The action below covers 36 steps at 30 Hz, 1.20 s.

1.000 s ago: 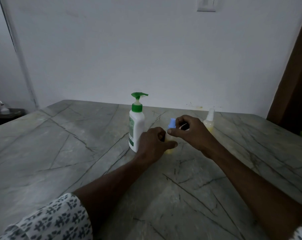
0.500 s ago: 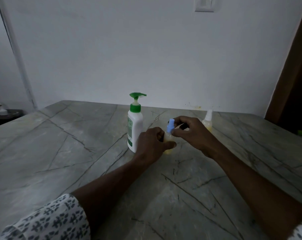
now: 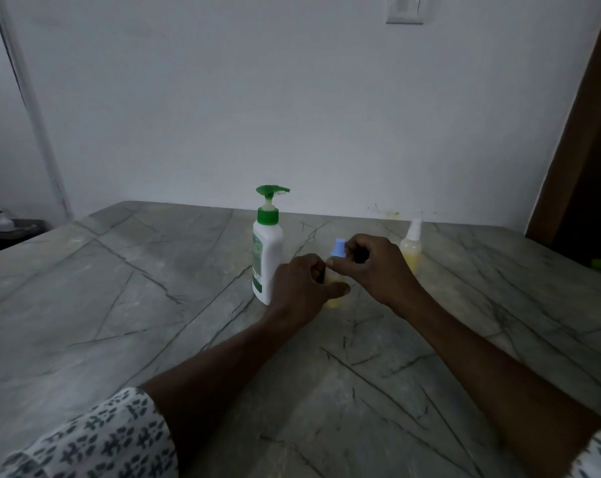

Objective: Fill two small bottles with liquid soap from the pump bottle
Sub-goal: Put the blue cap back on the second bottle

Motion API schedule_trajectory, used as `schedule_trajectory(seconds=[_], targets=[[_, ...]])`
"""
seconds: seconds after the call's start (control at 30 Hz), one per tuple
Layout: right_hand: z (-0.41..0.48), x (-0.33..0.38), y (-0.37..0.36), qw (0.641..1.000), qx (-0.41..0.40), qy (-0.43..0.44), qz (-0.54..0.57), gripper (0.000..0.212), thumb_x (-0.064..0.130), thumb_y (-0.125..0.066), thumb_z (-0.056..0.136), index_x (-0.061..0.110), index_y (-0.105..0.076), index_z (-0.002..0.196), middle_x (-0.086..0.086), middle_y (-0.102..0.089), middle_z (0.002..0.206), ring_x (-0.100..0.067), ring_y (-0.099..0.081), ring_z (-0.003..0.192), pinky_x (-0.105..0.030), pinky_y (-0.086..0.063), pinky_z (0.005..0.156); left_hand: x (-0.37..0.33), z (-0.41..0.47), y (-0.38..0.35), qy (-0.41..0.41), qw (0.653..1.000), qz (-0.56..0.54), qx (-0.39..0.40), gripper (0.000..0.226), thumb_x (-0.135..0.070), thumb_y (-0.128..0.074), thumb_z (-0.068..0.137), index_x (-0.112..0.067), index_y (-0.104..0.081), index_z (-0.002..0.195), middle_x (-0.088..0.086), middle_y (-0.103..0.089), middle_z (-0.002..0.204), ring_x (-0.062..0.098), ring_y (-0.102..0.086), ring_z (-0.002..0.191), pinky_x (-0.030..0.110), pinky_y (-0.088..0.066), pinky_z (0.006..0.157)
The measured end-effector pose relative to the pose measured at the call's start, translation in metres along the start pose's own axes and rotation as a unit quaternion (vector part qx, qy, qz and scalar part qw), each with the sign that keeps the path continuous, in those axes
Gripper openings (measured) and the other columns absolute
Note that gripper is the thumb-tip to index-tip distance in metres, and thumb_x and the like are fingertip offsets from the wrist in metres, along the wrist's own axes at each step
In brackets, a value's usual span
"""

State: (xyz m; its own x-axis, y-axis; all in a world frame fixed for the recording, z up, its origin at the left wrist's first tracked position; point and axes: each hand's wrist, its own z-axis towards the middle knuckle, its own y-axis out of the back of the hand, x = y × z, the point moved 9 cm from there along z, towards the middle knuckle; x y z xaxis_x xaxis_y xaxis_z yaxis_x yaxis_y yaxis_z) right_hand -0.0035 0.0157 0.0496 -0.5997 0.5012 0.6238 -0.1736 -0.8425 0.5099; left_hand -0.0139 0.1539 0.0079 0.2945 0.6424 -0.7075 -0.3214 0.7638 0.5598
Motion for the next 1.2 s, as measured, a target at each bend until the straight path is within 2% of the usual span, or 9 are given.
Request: schedule_trajectory(seconds=[0.07,0.2,0.33,0.73,0.83,0.97,1.03,1.1,1.2], targets=[[0.0,-0.004,0.001,1.0,-0.003,-0.021,0.004,0.033,0.032,-0.079,0.078,0.02,-0.053,0.062,0.008,-0.049,0.056,-0.004,-0.045,0.051,-0.014,-0.035,0.052,0.0,0.0,0.0,-0.002,1.0,-0.001,0.001,0.041,-0.038,-0.09,0.07,-0.011,-0.059,0.074,-0.003,-0.058,0.067,0.011,-0.049,0.058,0.027,-0.038,0.055],[-0.001,-0.007,0.002,0.998,0.032,-0.028,0.043,0.014,0.027,-0.072,0.084,0.014,-0.071,0.09,-0.001,-0.069,0.084,-0.02,-0.062,0.079,-0.037,-0.051,0.073,0.003,0.0,0.0,0.008,1.0,-0.011,0.002,0.043,-0.037,-0.09,0.069,-0.007,-0.06,0.074,0.0,-0.061,0.067,0.012,-0.05,0.059,0.026,-0.038,0.055],[0.0,-0.002,0.002,0.999,0.03,0.007,0.027,0.013,0.021,-0.07,0.084,0.008,-0.07,0.084,-0.013,-0.067,0.079,-0.026,-0.059,0.071,-0.046,-0.049,0.071,0.001,0.0,0.001,0.004,1.0,-0.003,0.0,0.045,-0.038,-0.09,0.069,-0.003,-0.063,0.078,0.0,-0.059,0.067,0.014,-0.049,0.06,0.027,-0.036,0.055],[-0.002,0.008,0.0,0.998,-0.007,0.03,-0.047,0.023,0.018,-0.072,0.084,-0.003,-0.065,0.078,-0.017,-0.061,0.069,-0.017,-0.05,0.061,-0.025,-0.036,0.056,-0.003,-0.003,0.001,0.003,1.0,0.025,-0.006,0.042,-0.039,-0.088,0.072,-0.006,-0.065,0.084,0.007,-0.069,0.08,0.025,-0.064,0.074,0.039,-0.05,0.066],[-0.002,0.005,0.0,0.998,-0.009,0.016,-0.053,0.022,0.02,-0.072,0.084,-0.002,-0.066,0.08,-0.015,-0.061,0.07,-0.017,-0.051,0.061,-0.021,-0.036,0.054,-0.002,-0.004,-0.002,0.013,0.999,0.032,0.012,0.048,-0.043,-0.086,0.074,-0.012,-0.067,0.104,0.004,-0.072,0.095,0.023,-0.066,0.084,0.04,-0.055,0.077],[0.006,0.0,0.013,0.998,-0.018,-0.016,-0.06,0.027,0.021,-0.069,0.086,0.005,-0.057,0.067,-0.007,-0.051,0.06,-0.016,-0.045,0.056,-0.026,-0.033,0.053,-0.009,-0.009,0.004,0.031,0.999,-0.008,0.023,0.1,-0.054,-0.087,0.066,-0.019,-0.043,0.149,-0.003,-0.066,0.12,0.016,-0.066,0.099,0.04,-0.057,0.091],[0.02,-0.01,0.026,0.997,-0.025,-0.048,-0.053,0.029,0.021,-0.068,0.086,0.006,-0.054,0.066,-0.01,-0.052,0.06,-0.022,-0.05,0.056,-0.028,-0.038,0.053,-0.016,-0.01,0.007,0.01,1.0,-0.001,0.014,0.088,-0.046,-0.086,0.073,-0.018,-0.046,0.146,-0.003,-0.067,0.116,0.014,-0.066,0.094,0.04,-0.057,0.09],[0.037,-0.02,0.039,0.997,-0.038,-0.065,-0.036,0.034,0.026,-0.067,0.086,-0.004,-0.058,0.072,-0.024,-0.061,0.069,-0.036,-0.063,0.064,-0.043,-0.054,0.059,-0.018,-0.011,0.007,-0.012,0.999,0.034,0.01,0.064,-0.031,-0.082,0.083,-0.016,-0.055,0.139,-0.002,-0.07,0.107,0.013,-0.065,0.09,0.036,-0.057,0.09],[0.052,-0.031,0.042,0.995,-0.038,-0.087,-0.03,0.037,0.027,-0.066,0.088,-0.01,-0.063,0.084,-0.027,-0.068,0.081,-0.037,-0.07,0.073,-0.055,-0.057,0.067,-0.017,-0.011,0.012,-0.029,0.998,0.049,-0.024,0.039,-0.019,-0.077,0.087,-0.013,-0.067,0.125,-0.002,-0.074,0.094,0.011,-0.069,0.083,0.03,-0.059,0.085]])
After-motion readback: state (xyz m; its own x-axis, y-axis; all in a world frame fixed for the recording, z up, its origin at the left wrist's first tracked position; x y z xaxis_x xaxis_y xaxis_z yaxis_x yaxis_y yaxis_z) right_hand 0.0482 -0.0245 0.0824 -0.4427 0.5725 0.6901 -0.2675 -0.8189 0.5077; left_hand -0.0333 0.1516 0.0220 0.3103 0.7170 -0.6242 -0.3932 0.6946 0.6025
